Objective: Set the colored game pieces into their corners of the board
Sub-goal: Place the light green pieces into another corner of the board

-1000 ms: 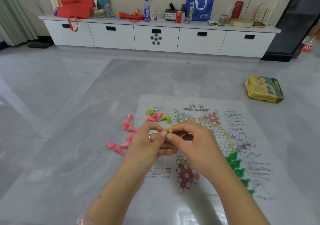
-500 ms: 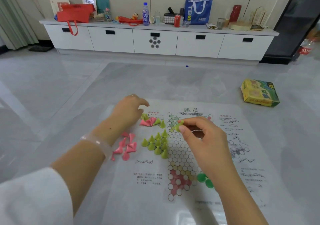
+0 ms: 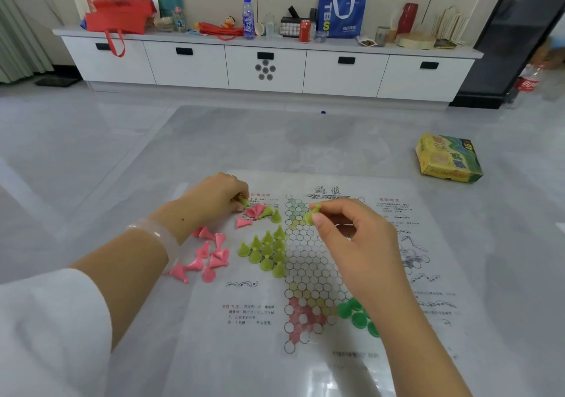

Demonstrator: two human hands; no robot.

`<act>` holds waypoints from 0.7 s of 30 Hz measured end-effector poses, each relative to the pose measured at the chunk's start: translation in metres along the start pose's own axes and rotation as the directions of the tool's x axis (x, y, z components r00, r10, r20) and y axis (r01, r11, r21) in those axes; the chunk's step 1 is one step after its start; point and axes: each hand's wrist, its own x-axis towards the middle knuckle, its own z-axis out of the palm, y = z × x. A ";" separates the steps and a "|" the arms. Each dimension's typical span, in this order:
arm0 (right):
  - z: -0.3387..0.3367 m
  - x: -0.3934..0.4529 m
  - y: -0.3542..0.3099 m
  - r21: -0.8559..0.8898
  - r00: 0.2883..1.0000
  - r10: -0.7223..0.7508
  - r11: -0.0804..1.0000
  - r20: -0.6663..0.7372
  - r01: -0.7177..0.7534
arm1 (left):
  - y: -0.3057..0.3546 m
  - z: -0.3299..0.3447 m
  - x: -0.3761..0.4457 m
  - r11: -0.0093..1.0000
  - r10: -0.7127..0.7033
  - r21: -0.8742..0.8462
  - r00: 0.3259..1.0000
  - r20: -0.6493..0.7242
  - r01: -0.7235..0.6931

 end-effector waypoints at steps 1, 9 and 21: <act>0.000 0.000 0.000 -0.002 1.000 0.008 1.000 -0.005 -0.008 | 0.000 -0.003 -0.003 0.998 -0.027 -0.064 0.999 -0.047 0.024; 0.005 0.005 0.008 0.015 0.989 0.120 0.993 -0.087 -0.120 | 0.036 -0.038 -0.070 -0.257 -0.498 -0.958 0.867 0.020 -0.126; 0.031 0.025 0.036 -0.333 0.987 0.140 0.929 -0.084 -0.160 | 0.043 -0.012 -0.105 -0.646 -0.400 -0.762 0.872 0.281 -0.050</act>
